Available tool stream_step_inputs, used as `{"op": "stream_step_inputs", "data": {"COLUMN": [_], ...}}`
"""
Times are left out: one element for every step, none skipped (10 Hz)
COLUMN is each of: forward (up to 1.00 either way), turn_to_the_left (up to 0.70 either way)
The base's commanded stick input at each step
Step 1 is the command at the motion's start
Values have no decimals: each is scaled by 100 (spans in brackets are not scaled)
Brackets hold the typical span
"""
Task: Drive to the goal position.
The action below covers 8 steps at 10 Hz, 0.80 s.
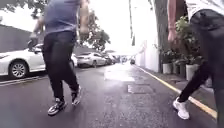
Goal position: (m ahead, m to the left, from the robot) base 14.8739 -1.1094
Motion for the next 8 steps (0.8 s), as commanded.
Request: {"op": "stream_step_inputs", "data": {"forward": [64,64,64,64,64,64,64,64], "turn_to_the_left": [2,2,2,2,2,2,2,2]}}
